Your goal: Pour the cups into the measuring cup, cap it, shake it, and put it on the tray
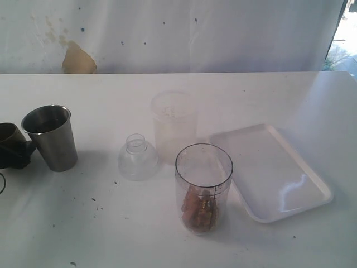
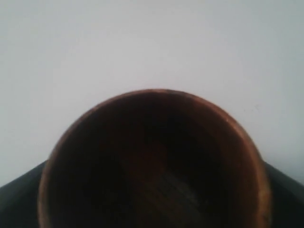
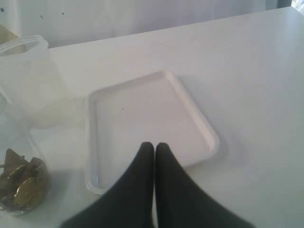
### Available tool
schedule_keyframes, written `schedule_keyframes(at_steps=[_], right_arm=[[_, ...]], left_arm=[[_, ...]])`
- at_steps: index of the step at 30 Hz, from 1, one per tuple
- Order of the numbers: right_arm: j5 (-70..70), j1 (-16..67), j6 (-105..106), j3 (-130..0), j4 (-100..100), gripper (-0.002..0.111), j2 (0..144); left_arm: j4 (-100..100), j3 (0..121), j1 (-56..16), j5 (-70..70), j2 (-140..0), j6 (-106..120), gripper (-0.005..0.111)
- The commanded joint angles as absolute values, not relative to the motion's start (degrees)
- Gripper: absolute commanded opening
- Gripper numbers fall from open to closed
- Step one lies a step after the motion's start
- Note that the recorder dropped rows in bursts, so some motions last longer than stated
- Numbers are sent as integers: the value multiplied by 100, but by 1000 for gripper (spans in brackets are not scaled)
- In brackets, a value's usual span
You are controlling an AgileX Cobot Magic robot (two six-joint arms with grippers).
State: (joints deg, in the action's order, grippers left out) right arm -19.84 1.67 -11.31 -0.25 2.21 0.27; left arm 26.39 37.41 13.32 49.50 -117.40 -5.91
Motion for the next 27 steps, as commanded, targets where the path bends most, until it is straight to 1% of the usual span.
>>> schedule_keyframes(at_steps=[1, 16, 27], right_arm=[[-1971, 119, -1132, 0, 187, 0, 0], [-1971, 119, -1132, 0, 187, 0, 0], [-1971, 119, -1132, 0, 187, 0, 0]], left_arm=[[2505, 3735, 1351, 5001, -11629, -645, 105], [2587, 3643, 1351, 4800, -10831, -705, 105], [1962, 3643, 1351, 4575, -10199, -720, 105]])
